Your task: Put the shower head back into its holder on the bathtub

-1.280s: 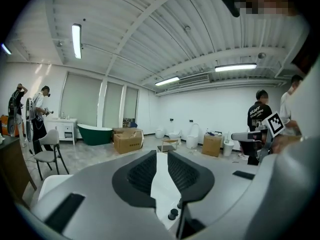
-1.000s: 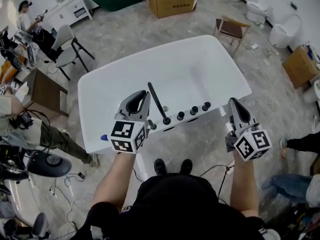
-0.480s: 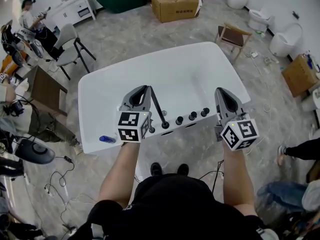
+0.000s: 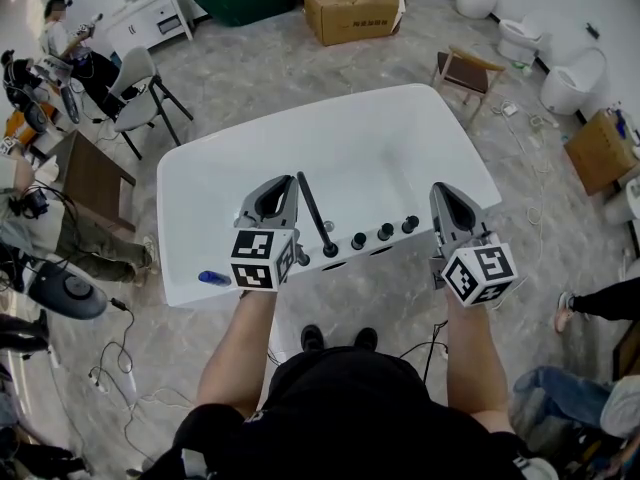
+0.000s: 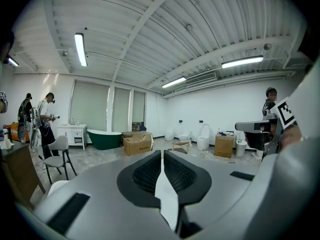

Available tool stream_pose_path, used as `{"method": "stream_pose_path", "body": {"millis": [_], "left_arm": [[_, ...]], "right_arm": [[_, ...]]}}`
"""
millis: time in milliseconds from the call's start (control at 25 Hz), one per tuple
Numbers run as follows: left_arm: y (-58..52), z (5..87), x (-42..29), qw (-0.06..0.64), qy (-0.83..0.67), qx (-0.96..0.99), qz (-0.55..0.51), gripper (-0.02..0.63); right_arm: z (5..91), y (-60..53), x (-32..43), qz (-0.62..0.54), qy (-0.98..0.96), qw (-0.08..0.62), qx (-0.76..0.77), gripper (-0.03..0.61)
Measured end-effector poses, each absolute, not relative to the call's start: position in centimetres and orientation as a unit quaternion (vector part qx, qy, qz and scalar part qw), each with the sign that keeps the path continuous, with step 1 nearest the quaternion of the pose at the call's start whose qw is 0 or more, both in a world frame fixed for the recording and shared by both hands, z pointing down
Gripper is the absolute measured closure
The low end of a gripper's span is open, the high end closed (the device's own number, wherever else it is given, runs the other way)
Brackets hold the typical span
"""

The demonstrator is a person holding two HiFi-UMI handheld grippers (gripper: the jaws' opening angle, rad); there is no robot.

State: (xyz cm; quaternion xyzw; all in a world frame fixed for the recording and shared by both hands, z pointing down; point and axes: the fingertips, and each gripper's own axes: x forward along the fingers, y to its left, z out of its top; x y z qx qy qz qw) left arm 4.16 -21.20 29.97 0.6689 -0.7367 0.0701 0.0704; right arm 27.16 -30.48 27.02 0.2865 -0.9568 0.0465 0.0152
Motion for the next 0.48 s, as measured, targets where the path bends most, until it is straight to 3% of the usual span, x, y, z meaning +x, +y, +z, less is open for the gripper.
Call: {"method": "stream_pose_path", "body": {"millis": [480], "left_arm": [[-21.05,30.63,5.07,0.076,-0.73,0.675,0.074,0.583]], "right_arm": [[27.58,-30.04,27.57,0.048,-0.957,0.02,0.286,0.568]]}}
